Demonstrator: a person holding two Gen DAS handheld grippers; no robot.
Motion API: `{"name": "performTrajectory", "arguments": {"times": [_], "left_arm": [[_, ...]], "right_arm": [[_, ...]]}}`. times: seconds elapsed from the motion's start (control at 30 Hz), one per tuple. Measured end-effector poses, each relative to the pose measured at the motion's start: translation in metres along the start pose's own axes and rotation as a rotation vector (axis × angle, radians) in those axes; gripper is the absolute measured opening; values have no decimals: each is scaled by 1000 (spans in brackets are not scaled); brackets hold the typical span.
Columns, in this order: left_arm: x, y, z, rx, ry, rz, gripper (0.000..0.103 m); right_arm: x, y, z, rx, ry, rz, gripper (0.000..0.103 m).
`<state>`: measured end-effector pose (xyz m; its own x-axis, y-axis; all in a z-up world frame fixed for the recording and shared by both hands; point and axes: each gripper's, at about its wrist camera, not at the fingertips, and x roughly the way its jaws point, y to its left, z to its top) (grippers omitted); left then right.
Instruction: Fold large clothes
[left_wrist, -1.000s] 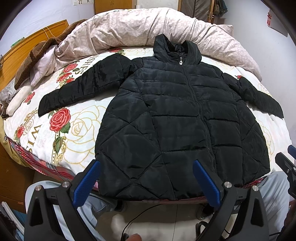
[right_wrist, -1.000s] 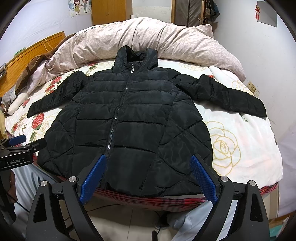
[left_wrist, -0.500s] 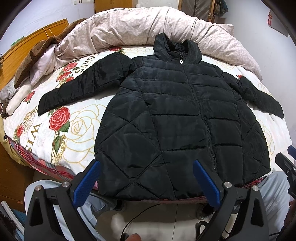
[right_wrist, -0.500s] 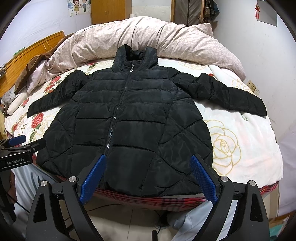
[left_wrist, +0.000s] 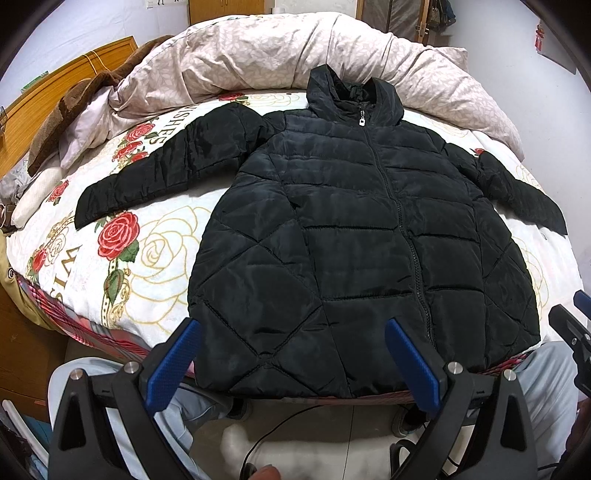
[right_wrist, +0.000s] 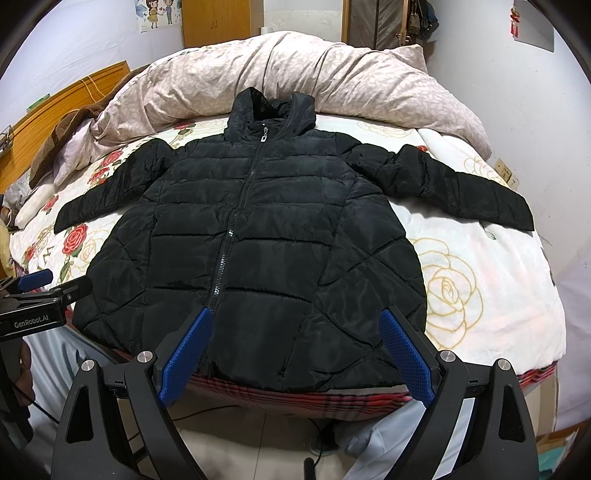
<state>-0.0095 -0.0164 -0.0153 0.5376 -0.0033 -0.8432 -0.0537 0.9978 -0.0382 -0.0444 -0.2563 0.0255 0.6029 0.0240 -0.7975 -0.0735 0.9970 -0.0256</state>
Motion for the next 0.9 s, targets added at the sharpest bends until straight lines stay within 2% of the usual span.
{"name": "performTrajectory", "arguments": {"times": [0.5,0.67,0.9], "left_arm": [[6,9,2,-13,-2,-19,101],[24,26,15,-38,10,-9,101],[55,58,42,-79,2,52,101]], "right_arm": [[13,5,3,-3,9,28,92],[26,13,18,-32,15,51,92],[61,29,48,-75,42,89,92]]}}
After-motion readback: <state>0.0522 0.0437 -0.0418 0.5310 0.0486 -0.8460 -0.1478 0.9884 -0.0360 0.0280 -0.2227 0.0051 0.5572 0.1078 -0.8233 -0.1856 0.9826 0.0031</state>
